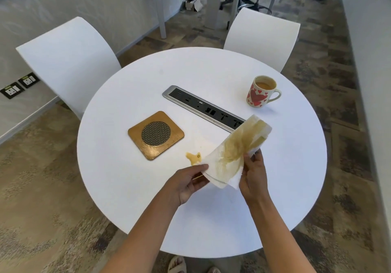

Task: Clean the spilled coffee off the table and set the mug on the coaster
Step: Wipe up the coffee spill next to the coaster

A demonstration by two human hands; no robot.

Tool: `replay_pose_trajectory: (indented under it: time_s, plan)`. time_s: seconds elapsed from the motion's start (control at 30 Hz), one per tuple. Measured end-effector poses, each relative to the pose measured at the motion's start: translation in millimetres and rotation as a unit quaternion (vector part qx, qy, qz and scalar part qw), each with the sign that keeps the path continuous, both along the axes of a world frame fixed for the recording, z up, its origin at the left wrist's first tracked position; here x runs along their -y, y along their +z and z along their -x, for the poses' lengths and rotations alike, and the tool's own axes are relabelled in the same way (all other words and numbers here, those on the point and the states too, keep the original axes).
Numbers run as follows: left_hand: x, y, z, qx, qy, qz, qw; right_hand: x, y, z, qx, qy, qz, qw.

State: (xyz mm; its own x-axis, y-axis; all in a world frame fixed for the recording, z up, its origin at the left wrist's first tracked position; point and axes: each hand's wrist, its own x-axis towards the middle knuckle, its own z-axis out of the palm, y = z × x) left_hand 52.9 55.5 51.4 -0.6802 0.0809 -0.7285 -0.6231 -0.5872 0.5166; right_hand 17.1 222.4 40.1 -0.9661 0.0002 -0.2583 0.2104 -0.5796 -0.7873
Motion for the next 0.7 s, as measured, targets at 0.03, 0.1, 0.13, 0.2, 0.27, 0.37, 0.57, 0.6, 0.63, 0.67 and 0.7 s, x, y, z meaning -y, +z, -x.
replay_pose_trajectory:
  time_s: [0.03,0.1,0.13,0.2,0.27,0.37,0.57,0.6,0.63,0.67,0.7]
  plan:
    - [1,1,2,0.007,0.025,-0.008,1.000,-2,-1,-3,-0.026,-0.005,-0.068,0.997]
    - [-1,3,5,0.004,0.064,-0.026,0.998,-4,-5,-9,-0.089,0.006,-0.225,0.970]
    - [-2,5,6,-0.003,0.073,-0.033,0.997,-3,-6,-12,-0.125,0.016,-0.296,0.947]
    - [-6,9,8,-0.012,0.081,-0.043,0.996,-1,-5,-18,-0.212,0.040,-0.400,0.890]
    - [-8,13,12,-0.012,0.099,-0.054,0.994,1,-8,-22,-0.286,0.080,-0.461,0.836]
    - [-7,16,17,-0.023,0.096,-0.029,0.995,-2,-10,-26,-0.338,0.125,-0.547,0.756]
    - [-2,20,20,-0.065,0.040,0.007,0.997,-2,-7,-23,-0.426,0.232,-0.633,0.604]
    - [-2,20,21,-0.061,0.034,-0.006,0.998,-1,-7,-22,-0.432,0.230,-0.640,0.592]
    - [-2,21,22,-0.053,0.028,-0.026,0.998,-2,-7,-20,-0.435,0.218,-0.645,0.589]
    - [-2,21,23,-0.045,0.021,-0.046,0.998,-2,-8,-19,-0.432,0.203,-0.644,0.598]
    - [-1,20,24,-0.040,0.014,-0.055,0.998,-3,-10,-16,-0.419,0.186,-0.634,0.622]
